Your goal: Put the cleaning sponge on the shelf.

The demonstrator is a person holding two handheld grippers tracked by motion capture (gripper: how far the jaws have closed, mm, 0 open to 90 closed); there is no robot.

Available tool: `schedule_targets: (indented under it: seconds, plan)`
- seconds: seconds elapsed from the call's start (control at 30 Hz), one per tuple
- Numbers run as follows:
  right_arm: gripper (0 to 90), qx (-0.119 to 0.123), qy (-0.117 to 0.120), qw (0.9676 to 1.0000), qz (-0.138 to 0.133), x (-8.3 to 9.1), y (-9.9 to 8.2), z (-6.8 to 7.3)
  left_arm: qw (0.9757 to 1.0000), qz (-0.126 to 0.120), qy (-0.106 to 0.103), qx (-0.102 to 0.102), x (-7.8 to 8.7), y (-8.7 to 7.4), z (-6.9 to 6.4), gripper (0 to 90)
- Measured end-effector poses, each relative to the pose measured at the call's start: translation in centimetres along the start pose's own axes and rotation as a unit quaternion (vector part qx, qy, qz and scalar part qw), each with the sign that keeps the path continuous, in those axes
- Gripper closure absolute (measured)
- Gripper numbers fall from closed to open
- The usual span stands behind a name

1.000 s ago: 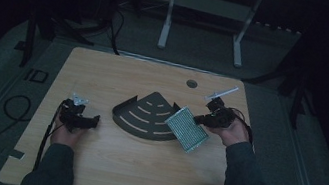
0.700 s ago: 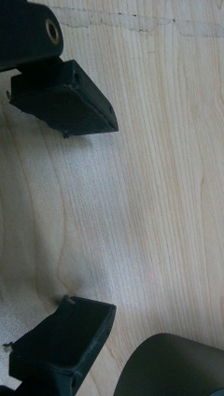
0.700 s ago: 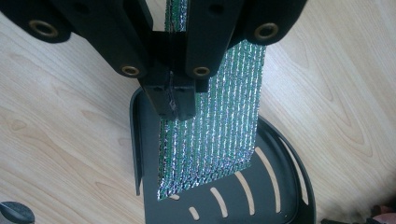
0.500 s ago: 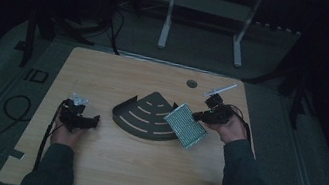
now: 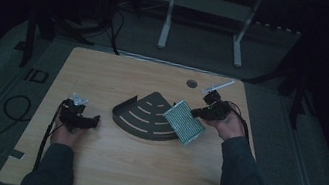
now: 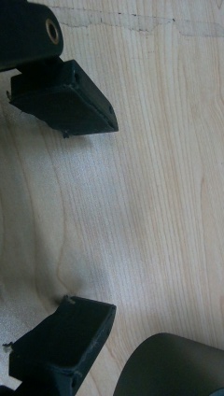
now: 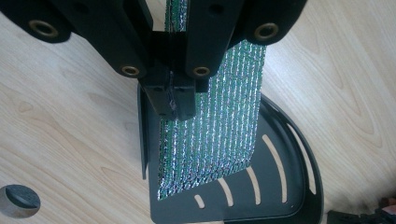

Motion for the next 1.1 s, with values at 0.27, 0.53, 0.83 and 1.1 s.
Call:
schedule_targets:
  seconds: [0.27,0.53,0.83,1.1]
  plan:
    - [89.6,0.001,0.0,1.0,-0.005,-0.1,0.6,-0.2,1.0,0.001,0.0,-0.001,0.0,0.0,0.0,11.9]
    - [89.6,0.002,-0.003,1.0,-0.004,-0.5,1.0,-0.6,1.0,0.0,0.0,0.0,0.0,0.0,0.0,11.9]
    - [89.6,0.001,-0.003,1.0,-0.005,-0.9,1.6,-1.0,1.0,0.001,0.0,-0.001,0.0,0.0,0.0,11.9]
    - [89.6,-0.005,-0.003,1.0,-0.003,-1.5,1.8,-1.3,1.0,0.001,0.0,0.0,0.0,0.0,0.0,11.9]
Point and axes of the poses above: each handheld gripper's, and its own axes: x roughly backward along the jaws, y roughly out of its top, z roughly to its left, the point moved 10 cm from there along -x, roughly forward along the jaws
